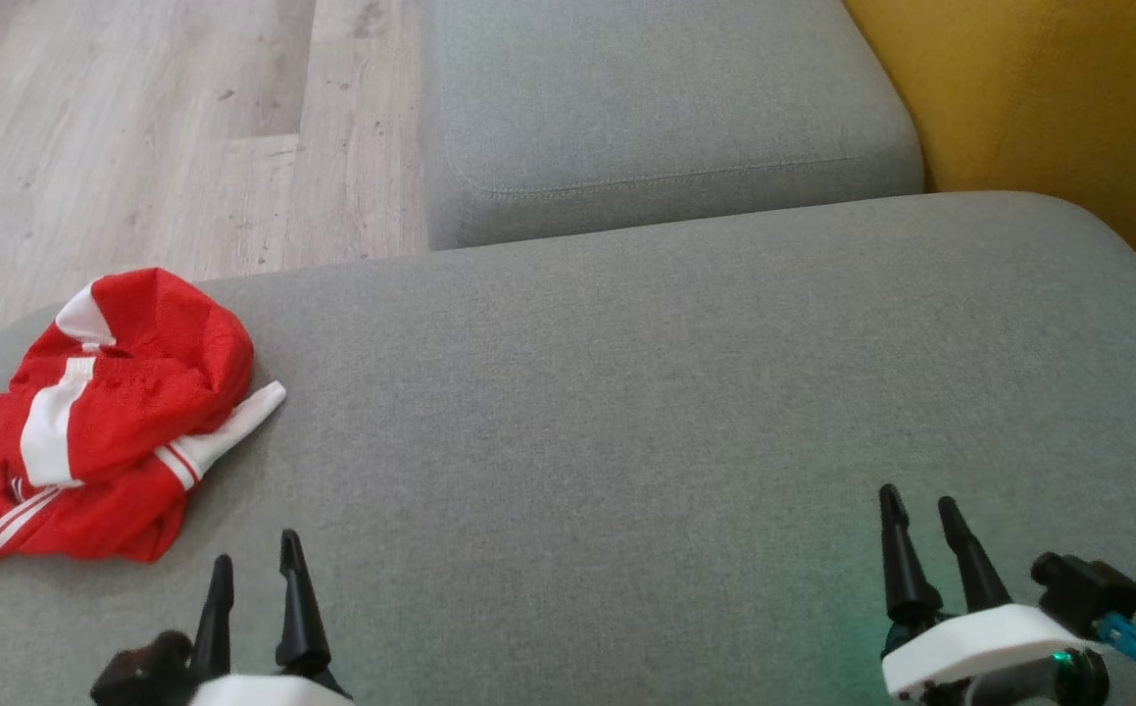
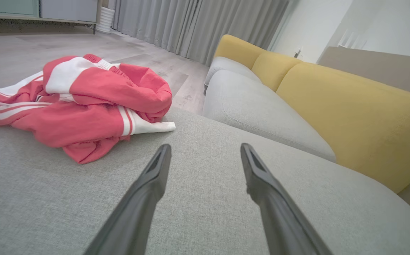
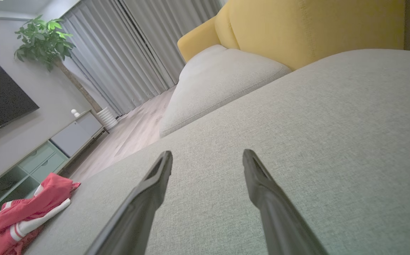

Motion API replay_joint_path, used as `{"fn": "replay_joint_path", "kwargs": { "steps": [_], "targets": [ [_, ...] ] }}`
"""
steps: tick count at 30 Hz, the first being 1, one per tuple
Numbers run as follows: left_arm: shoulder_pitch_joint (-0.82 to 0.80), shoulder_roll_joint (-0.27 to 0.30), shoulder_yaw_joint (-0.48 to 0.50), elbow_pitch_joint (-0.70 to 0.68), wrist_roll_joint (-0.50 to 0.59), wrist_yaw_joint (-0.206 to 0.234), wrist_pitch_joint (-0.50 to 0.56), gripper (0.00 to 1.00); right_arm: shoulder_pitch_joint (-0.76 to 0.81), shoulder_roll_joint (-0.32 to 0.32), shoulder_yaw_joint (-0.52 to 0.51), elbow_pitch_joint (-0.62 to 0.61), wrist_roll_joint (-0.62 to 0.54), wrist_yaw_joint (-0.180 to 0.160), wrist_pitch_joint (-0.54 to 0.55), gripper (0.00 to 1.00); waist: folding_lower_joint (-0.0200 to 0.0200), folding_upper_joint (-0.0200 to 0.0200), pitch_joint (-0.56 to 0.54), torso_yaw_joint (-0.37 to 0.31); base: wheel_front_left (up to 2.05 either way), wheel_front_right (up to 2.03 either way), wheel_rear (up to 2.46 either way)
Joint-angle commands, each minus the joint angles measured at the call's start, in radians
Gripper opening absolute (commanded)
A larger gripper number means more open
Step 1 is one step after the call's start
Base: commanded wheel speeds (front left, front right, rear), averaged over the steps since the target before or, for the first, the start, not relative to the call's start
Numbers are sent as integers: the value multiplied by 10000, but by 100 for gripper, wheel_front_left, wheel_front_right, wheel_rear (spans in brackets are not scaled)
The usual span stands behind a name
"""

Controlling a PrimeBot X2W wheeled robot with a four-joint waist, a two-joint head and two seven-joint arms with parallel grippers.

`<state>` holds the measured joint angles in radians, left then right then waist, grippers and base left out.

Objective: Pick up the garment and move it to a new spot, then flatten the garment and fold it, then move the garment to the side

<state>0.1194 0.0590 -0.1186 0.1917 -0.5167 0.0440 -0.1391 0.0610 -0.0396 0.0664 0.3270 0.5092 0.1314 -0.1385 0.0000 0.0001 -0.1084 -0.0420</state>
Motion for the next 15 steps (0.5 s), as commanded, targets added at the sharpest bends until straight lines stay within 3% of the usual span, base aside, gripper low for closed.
{"fn": "replay_joint_path", "kwargs": {
  "steps": [1, 15],
  "targets": [
    [-216, 146, 159, -376, 380, 47, -164, 100, -216, -79, 284, -312, -393, -5, -177, 100, 0, -1, -20, 8, 0, 0, 0],
    [52, 129, 250, -339, 2011, 241, -580, 100, -93, -90, 869, -286, -2138, -6, -590, 100, 0, -1, -234, 47, 0, 0, 0]
  ]
}}
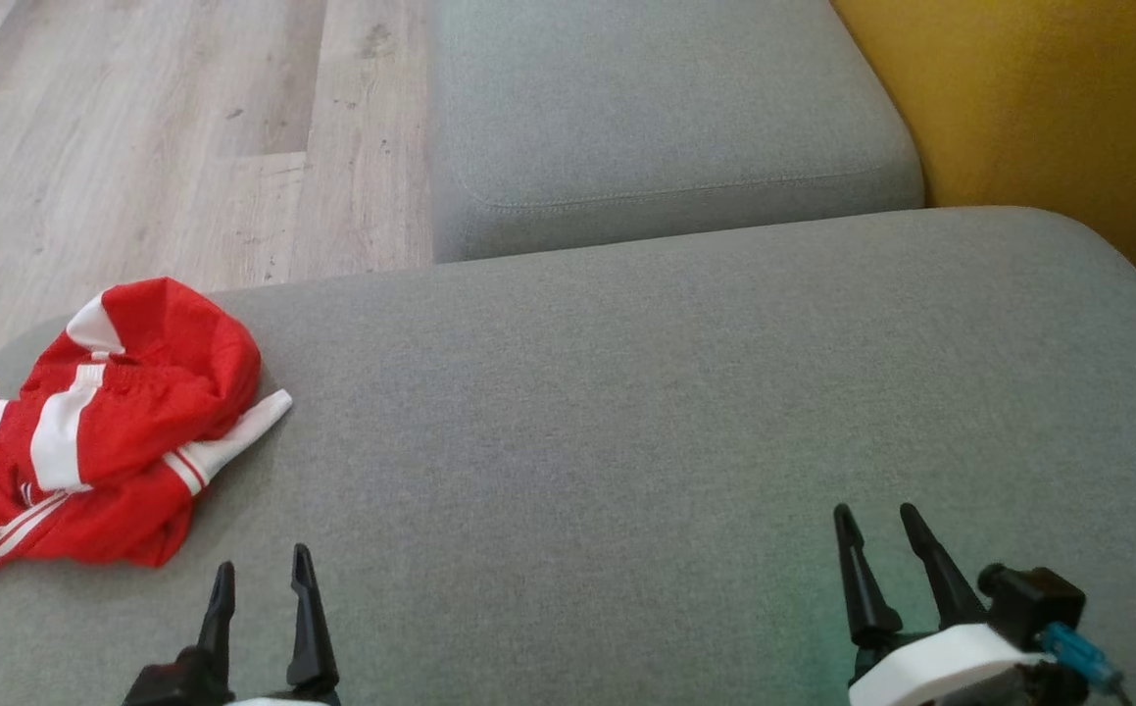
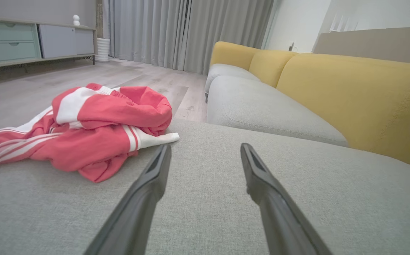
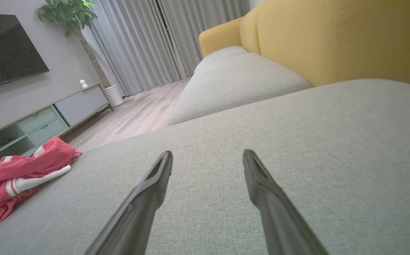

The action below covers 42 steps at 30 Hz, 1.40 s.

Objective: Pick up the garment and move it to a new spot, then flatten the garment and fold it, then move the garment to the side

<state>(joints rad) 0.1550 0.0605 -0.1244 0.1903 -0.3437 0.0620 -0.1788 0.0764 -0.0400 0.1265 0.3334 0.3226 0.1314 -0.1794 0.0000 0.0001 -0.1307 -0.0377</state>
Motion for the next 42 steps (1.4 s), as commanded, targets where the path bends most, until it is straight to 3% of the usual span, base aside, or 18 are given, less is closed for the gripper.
{"fn": "replay_joint_path", "kwargs": {
  "steps": [1, 22, 36, 42],
  "targets": [
    [-286, 112, 322, -308, 412, 81, -213, 100, -237, -86, 307, -356, -405, -6, -212, 100, 0, -1, -26, 9, 0, 0, 0],
    [-42, 28, 454, -1, 2983, 300, -830, 100, -42, -102, 567, -207, -3093, -7, -824, 100, 0, -1, -284, 129, 0, 0, 0],
    [-124, -20, 614, 384, 3012, 227, -830, 100, -16, -102, 529, -101, -3033, -7, -824, 100, 0, -1, -290, 188, 0, 0, 0],
    [-246, -20, 671, 550, 3039, 174, -830, 100, 140, -102, 517, -109, -3038, -7, -824, 100, 0, -1, -270, 664, 0, 0, 0]
  ]
}}
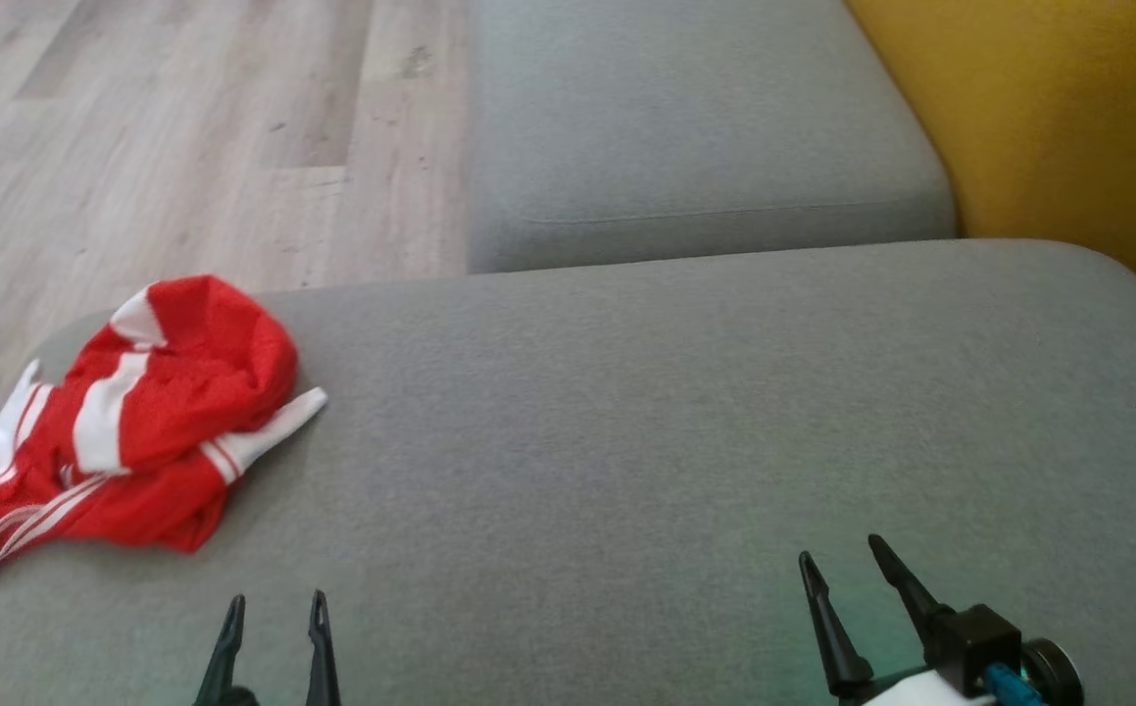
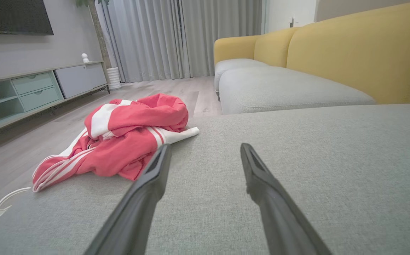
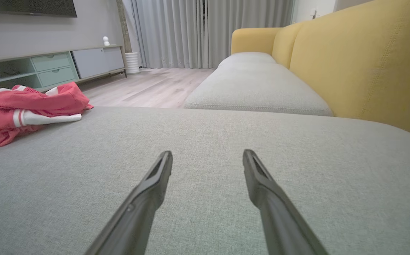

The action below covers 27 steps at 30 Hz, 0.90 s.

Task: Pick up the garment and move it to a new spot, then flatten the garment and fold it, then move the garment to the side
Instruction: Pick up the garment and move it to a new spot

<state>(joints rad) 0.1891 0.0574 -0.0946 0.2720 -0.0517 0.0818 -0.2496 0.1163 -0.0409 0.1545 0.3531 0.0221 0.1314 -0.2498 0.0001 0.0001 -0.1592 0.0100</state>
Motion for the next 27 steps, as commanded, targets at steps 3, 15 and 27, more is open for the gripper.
{"fn": "replay_joint_path", "kwargs": {
  "steps": [3, 15, 27],
  "targets": [
    [-612, 36, 434, -237, 153, -51, -122, 100, -191, -93, 247, -333, 20, -7, -120, 100, -1, -1, 41, 602, 0, 0, 0],
    [-341, 201, 710, -506, 322, 177, -122, 100, -238, -93, 415, -357, 329, -7, -120, 100, -1, -1, 237, 2644, 0, 0, 0],
    [-130, 346, 1028, -1110, 380, 491, -122, 100, -492, -93, 507, -594, 237, -7, -120, 100, -1, -1, 867, 3275, 0, 0, 0]
  ]
}}
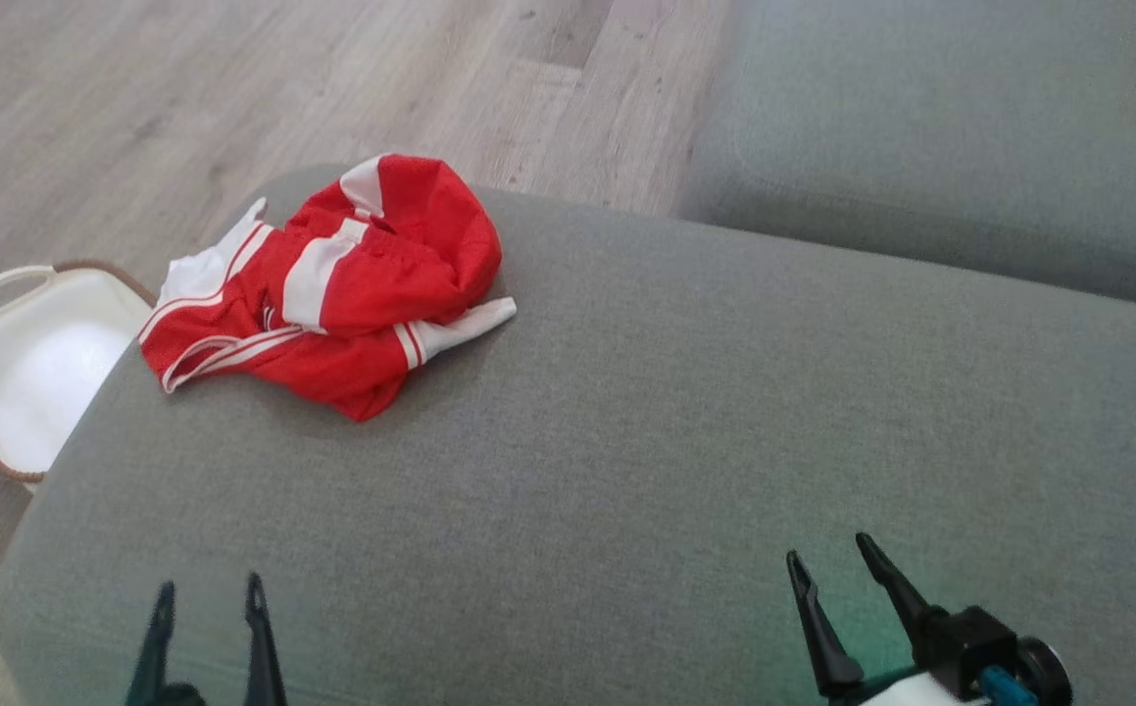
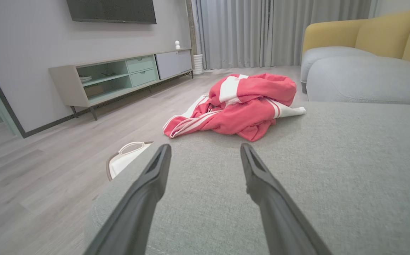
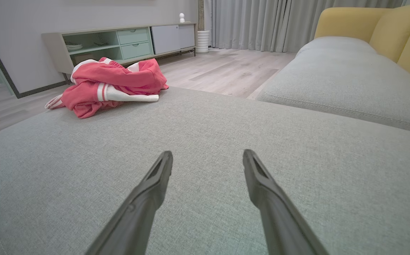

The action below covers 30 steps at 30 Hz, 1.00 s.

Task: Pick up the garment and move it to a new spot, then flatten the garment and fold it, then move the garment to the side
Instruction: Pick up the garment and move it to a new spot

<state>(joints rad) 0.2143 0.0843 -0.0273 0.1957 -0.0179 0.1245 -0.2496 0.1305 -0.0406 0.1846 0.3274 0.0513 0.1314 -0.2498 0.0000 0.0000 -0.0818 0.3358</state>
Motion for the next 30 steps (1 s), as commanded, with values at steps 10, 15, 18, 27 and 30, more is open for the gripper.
{"fn": "replay_joint_path", "kwargs": {
  "steps": [10, 15, 18, 27, 30],
  "targets": [
    [-2251, 992, 647, -1861, 52, -368, -122, 100, -1307, -116, -388, -1142, -874, -7, -120, 100, 0, 0, 1816, -291, 0, 0, 0],
    [-5452, 1630, 384, -1081, -292, -1389, -44, 100, -1915, -747, -546, -1631, -1350, -7, -120, 100, 0, 0, 3122, -283, 0, 0, 0],
    [-7666, 1940, 110, 141, -444, -1939, 439, 100, -2174, -1175, -652, -1960, -1431, -7, -120, 100, 0, 0, 3745, -318, 0, 0, 0],
    [-12822, 1876, -903, 5031, -1228, -2499, 3559, 100, -2709, -2463, -847, -3200, -1427, -7, -120, 100, 0, 0, 5480, -372, 0, 0, 0],
    [-13436, 1762, -1083, 6513, -1679, -2534, 4780, 100, -2660, -2648, -926, -3392, -1445, -7, -120, 100, 0, 0, 5776, -378, 0, 0, 0]
  ]
}}
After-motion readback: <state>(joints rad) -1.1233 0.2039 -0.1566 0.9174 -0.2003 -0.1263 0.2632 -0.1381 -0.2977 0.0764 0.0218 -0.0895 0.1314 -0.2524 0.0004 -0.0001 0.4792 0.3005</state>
